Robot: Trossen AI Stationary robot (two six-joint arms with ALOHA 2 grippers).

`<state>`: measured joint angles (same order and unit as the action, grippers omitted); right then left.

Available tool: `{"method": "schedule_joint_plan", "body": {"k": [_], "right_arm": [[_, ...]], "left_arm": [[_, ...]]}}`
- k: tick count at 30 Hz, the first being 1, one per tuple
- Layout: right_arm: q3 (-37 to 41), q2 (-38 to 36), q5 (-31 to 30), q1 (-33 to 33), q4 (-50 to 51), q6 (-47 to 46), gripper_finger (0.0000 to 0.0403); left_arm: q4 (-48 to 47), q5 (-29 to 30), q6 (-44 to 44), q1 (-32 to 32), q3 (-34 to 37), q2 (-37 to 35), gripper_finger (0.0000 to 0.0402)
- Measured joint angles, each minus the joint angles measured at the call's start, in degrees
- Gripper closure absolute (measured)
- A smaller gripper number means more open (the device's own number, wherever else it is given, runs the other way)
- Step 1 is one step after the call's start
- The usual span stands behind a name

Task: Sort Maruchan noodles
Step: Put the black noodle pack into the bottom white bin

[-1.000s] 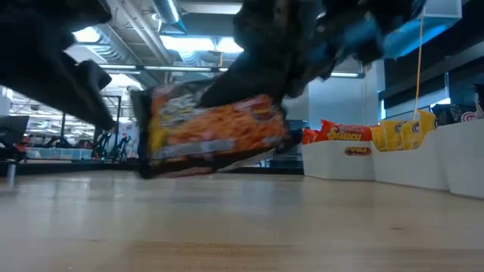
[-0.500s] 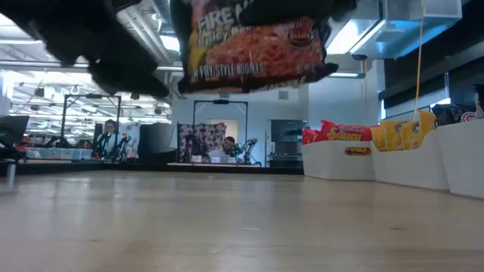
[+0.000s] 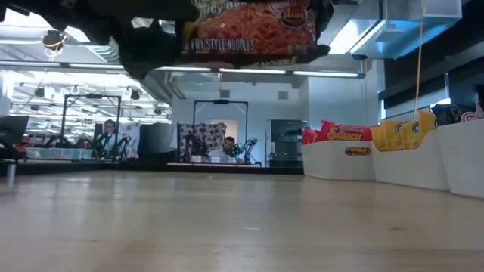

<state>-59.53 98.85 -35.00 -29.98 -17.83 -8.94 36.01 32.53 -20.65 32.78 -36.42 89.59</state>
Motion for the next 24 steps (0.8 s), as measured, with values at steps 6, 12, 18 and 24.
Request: {"method": "schedule_joint_plan", "body": {"k": [6,12,18,24], "right_arm": [[0.05,0.71,-0.44,-0.04,-2.96,0.47,0.0312],[0.04,1.79,-0.7,-0.02,-5.45,1.5,0.0308],[0.07,1.7,0.57,-0.02,-8.4,2.24,0.0307],[0.04,1.7,1.75,-0.04,-9.54,2.42,0.0306]], "left_arm": [[6.3,-0.07,2.33,-1.45,0.03,2.06,0.0136],[7.99,-0.33,3.26,-2.43,0.07,2.07,0.0139],[8.96,-0.23,4.81,-2.58,0.05,2.01,0.0148],[10.99,-0.65,6.81,-2.62,0.04,1.98,0.0153]]}}
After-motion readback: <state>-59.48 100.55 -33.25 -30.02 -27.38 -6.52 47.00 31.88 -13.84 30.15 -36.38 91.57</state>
